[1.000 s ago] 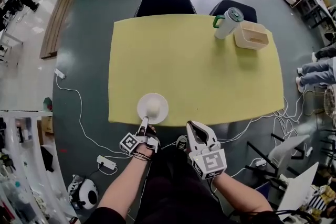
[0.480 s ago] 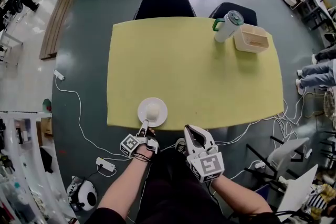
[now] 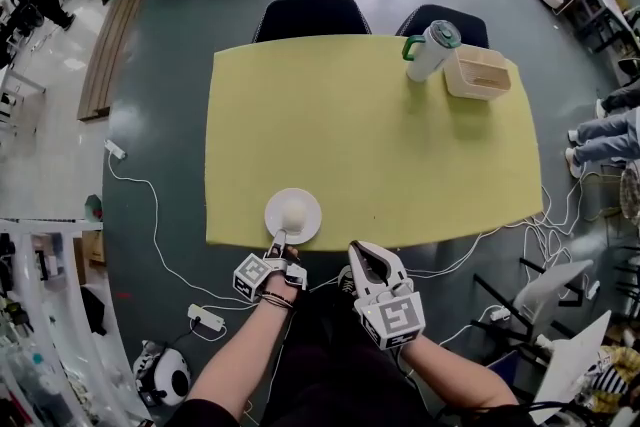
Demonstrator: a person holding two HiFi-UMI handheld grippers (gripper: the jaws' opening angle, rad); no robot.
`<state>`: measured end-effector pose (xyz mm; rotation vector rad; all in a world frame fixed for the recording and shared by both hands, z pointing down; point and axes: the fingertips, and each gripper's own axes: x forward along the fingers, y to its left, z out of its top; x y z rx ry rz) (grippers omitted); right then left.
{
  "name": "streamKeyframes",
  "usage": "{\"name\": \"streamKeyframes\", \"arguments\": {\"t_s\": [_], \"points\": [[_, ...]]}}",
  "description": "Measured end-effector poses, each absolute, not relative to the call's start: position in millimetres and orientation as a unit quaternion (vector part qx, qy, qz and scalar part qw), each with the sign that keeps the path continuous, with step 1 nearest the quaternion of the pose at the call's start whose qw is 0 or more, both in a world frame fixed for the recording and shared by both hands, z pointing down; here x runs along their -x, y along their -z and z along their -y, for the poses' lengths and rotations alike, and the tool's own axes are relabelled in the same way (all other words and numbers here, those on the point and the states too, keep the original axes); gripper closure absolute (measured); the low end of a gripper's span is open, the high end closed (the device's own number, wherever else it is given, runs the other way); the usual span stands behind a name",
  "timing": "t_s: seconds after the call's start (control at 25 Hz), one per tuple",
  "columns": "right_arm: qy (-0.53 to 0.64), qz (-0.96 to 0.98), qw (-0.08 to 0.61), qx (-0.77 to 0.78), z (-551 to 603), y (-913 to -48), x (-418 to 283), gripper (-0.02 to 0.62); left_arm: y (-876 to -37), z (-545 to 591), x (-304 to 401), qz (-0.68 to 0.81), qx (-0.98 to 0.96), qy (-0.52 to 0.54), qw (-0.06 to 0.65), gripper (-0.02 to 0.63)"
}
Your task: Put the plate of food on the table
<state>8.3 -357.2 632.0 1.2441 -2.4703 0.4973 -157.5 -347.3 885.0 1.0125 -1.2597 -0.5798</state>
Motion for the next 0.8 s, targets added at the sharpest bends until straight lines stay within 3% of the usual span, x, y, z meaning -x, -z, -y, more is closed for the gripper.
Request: {"name": "streamKeyframes", "arguments": {"t_s": [0.08,0.24,0.48,0.8], "points": [[-0.175,0.867,0.164,-0.438,357,-633,-9,0.583,-883,348,159,0.574,-0.444,0.235,0.647,0.525],[-0.175,0.865,0.163,-0.440,354,-632,-9,0.583,-874,351,166,0.618,-0.465,0.174,0.609,0.486],[-0.174,0.865,0.166,-0.441,350,-633,-9,0.583,-874,346,184,0.683,-0.497,0.050,0.532,0.481],[-0.176,0.864,0.161,-0.443,350,-633,-14,0.583,-874,335,195,0.701,-0.518,0.010,0.490,0.482]]}}
